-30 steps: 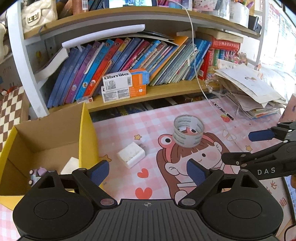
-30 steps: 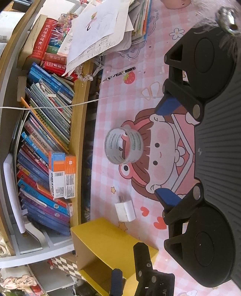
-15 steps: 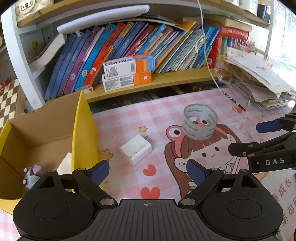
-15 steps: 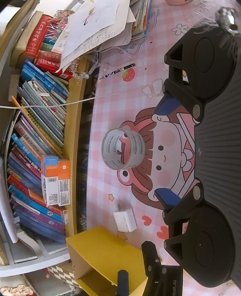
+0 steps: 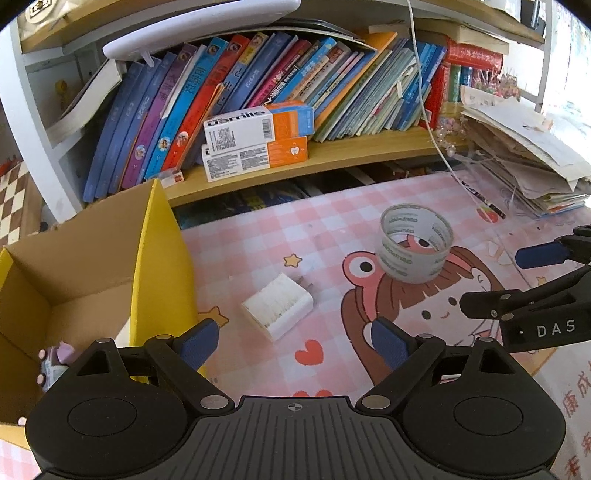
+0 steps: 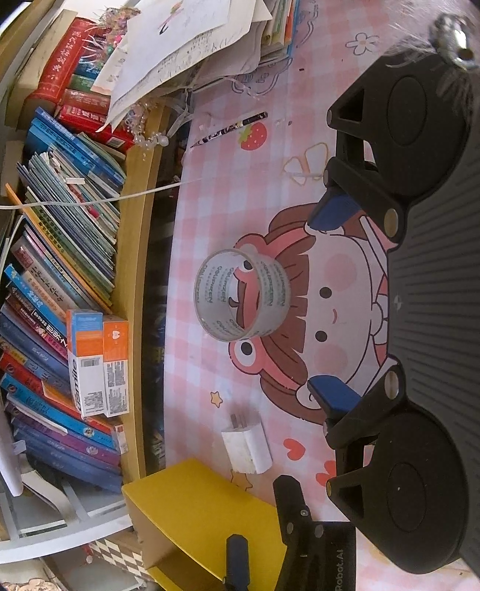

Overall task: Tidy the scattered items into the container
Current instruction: 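Move the left tool toward the white charger while the right tool nears the tape roll, then close the left tool on the white charger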

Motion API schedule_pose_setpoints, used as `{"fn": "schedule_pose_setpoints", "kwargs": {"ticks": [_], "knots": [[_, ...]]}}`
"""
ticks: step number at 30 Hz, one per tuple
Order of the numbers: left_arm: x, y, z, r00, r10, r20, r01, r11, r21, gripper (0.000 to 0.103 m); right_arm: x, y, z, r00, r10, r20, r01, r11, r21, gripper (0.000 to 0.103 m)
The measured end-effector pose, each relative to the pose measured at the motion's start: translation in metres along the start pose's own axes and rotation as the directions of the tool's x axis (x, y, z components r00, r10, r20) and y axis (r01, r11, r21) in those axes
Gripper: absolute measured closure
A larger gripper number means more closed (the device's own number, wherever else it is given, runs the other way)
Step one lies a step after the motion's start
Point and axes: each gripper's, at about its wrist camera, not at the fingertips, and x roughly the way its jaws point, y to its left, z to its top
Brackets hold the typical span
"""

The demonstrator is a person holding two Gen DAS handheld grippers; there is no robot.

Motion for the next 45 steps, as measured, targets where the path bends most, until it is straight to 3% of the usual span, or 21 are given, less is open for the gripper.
{"fn": "schedule_pose_setpoints", "kwargs": {"ticks": [12, 19, 24, 26, 31, 45], "knots": [[0.011, -0.002, 0.007, 0.999, -0.021, 0.039, 0.021, 1.000, 0.008, 0.011, 0.009, -0.001, 0.004, 1.000, 0.004, -0.003, -0.004, 1.000, 0.007, 0.018], [0.020, -0.001, 0.011, 0.999, 0.017, 0.046, -0.018, 1.000, 0.011, 0.013, 0.014, -0.003, 0.006, 1.000, 0.004, -0.001, -0.004, 1.000, 0.016, 0.018], [0.025, -0.003, 0.013, 0.999, 0.002, 0.045, -0.003, 1.000, 0.016, 0.021, 0.018, -0.003, 0.005, 1.000, 0.010, -0.008, -0.010, 1.000, 0.019, 0.018], [0.028, -0.005, 0.013, 0.999, 0.000, 0.037, -0.001, 1.000, 0.028, 0.030, 0.019, -0.003, 0.006, 1.000, 0.012, -0.010, -0.012, 1.000, 0.020, 0.018], [0.038, -0.004, 0.012, 1.000, 0.001, 0.014, -0.001, 1.000, 0.024, 0.040, 0.022, -0.004, 0.006, 1.000, 0.013, -0.017, -0.013, 1.000, 0.021, 0.018], [0.072, 0.005, 0.011, 0.998, 0.058, -0.037, -0.061, 0.995, -0.080, 0.039, 0.028, -0.004, 0.009, 0.999, 0.023, -0.026, -0.022, 1.000, 0.007, 0.018]]}}
